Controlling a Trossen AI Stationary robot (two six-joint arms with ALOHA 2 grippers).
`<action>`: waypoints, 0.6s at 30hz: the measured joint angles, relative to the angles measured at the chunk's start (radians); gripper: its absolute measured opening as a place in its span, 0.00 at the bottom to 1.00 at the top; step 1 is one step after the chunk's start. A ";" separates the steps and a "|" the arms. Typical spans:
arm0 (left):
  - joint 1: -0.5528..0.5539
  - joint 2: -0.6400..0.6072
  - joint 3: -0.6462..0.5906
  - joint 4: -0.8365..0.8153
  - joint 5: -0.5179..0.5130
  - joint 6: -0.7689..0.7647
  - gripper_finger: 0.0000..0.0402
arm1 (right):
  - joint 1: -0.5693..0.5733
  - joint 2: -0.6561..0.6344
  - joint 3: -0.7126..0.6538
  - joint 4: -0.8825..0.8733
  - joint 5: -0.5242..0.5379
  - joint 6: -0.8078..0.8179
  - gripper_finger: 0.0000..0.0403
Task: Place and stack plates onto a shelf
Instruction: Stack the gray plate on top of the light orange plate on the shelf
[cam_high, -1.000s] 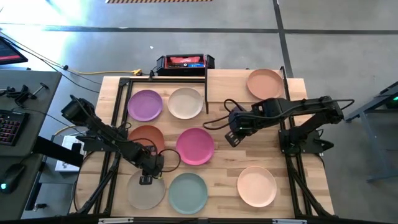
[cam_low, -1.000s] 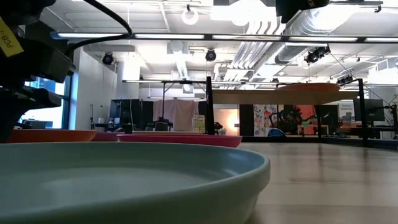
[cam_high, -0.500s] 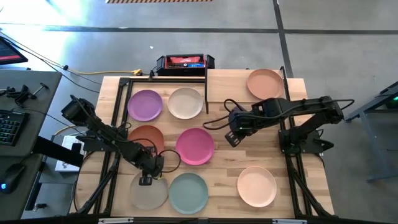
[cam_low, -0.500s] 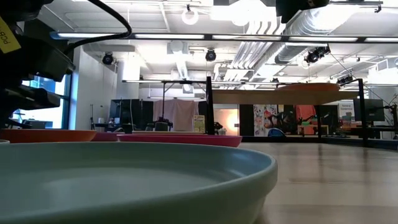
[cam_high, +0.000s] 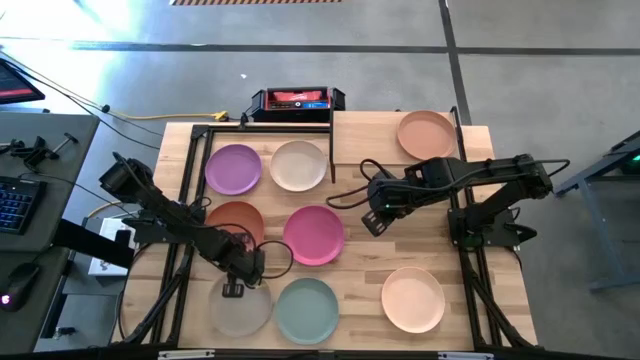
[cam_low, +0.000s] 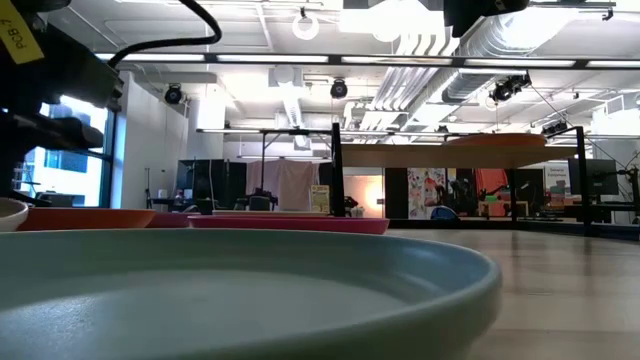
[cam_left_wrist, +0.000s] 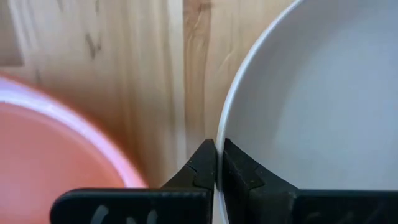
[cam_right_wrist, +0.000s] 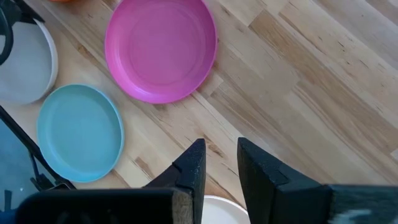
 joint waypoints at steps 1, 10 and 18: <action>0.001 0.000 0.012 -0.024 0.000 0.000 0.00 | 0.000 0.000 0.000 0.000 0.000 -0.006 0.18; 0.067 0.000 0.152 -0.246 -0.016 0.006 0.00 | 0.000 0.000 0.000 0.000 -0.001 -0.030 0.18; 0.190 -0.001 0.276 -0.299 -0.081 0.037 0.00 | 0.000 0.000 0.000 -0.006 -0.006 -0.147 0.18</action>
